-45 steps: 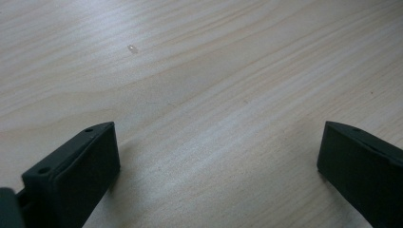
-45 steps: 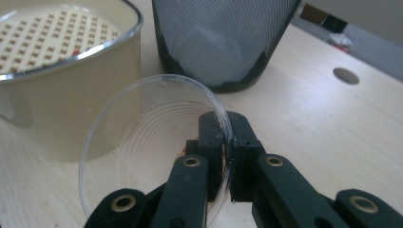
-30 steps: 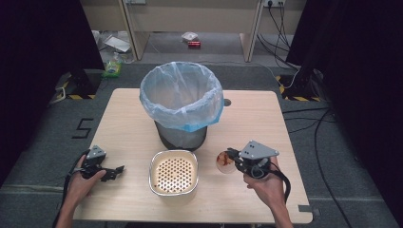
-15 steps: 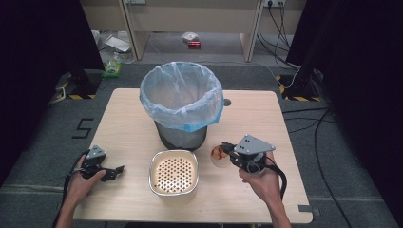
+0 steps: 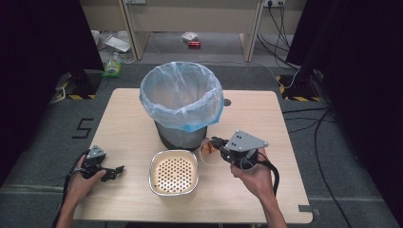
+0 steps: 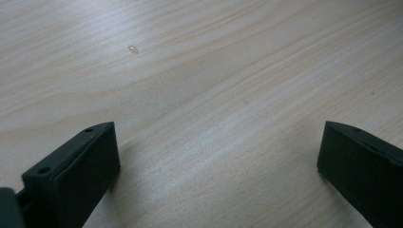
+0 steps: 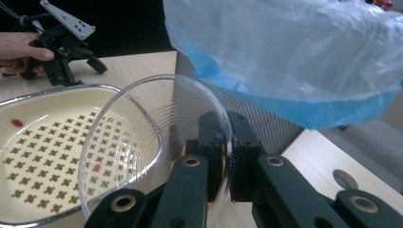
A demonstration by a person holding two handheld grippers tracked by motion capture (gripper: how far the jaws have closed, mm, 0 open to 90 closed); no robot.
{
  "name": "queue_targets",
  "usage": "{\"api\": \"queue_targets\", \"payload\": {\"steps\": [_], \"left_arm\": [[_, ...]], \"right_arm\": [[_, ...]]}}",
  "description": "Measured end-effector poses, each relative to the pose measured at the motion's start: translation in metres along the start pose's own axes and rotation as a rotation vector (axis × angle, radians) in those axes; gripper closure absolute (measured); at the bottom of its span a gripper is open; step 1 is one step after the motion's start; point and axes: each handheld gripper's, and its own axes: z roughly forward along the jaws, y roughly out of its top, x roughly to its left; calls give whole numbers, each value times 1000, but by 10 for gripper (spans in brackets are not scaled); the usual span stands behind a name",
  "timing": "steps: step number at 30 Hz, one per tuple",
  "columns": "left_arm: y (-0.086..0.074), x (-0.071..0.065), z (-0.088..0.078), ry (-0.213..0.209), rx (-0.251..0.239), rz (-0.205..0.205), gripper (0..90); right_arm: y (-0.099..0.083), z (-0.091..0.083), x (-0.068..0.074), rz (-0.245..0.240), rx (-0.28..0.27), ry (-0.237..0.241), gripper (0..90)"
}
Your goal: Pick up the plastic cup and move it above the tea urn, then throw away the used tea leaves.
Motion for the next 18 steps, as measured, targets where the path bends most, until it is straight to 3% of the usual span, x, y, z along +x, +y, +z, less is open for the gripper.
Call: {"api": "queue_targets", "payload": {"steps": [4, 11, 13, 18], "left_arm": [[0, 0, 0, 0, 0, 0, 0], [0, 0, 0, 0, 0, 0, 0], [0, 0, 0, 0, 0, 0, 0], [0, 0, 0, 0, 0, 0, 0]], "right_arm": [[8, 7, 5, -22, -15, 13, 863], [24, 24, 15, -101, -57, 47, 863], [27, 33, 21, -152, -67, 56, 862], [30, 46, 28, -220, -84, 57, 861]]}}
